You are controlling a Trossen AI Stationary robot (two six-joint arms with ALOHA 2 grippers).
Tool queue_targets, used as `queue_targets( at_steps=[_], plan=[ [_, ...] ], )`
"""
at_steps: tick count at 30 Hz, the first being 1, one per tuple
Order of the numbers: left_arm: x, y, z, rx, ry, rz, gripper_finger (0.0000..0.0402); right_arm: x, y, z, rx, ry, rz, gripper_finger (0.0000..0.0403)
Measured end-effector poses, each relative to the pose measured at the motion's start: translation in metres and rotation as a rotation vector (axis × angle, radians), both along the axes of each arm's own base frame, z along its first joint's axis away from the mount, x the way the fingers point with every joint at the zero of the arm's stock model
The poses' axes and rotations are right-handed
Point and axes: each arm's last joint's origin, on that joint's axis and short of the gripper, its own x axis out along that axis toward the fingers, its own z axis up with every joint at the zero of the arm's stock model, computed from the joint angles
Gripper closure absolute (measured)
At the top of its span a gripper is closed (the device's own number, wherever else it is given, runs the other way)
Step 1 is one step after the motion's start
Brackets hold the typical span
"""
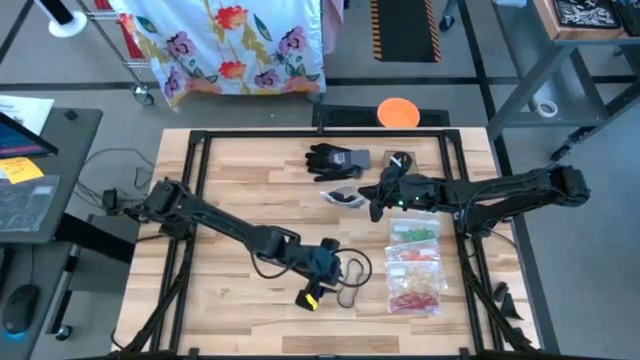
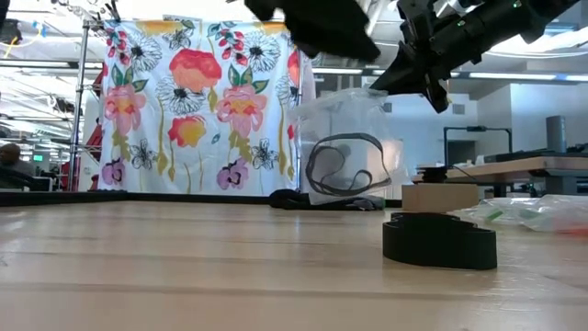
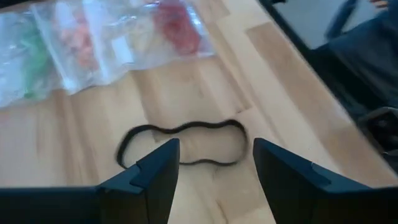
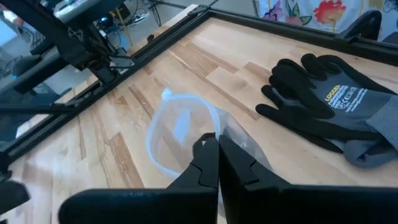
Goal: Sort rubber bands
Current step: Put the black rubber band into the transparent zip bag
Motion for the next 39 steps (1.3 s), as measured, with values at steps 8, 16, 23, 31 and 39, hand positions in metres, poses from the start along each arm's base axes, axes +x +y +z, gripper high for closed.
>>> queue_targets(
  at_steps=[8,16,23,31,39],
  plan=[
    [0.021,0.009,-0.038,0.025,0.028,0.074,0.0199,0.0,0.0,0.0,-0.005,-0.001,0.003,0.0403],
    [0.034,0.017,-0.079,-0.008,0.108,0.154,0.0199,0.0,0.0,0.0,-0.005,0.004,0.003,0.0403],
    [0.044,0.017,-0.11,-0.179,0.156,0.334,0.0199,0.0,0.0,0.0,-0.005,0.007,0.003,0.0403],
    [0.047,0.028,-0.115,-0.267,0.208,0.46,0.02,0.0,0.0,0.0,-0.005,0.007,0.003,0.0403],
    [0.046,0.031,-0.112,-0.132,0.244,0.473,0.0311,0.0,0.0,0.0,-0.005,0.007,0.003,0.0403]
  ],
)
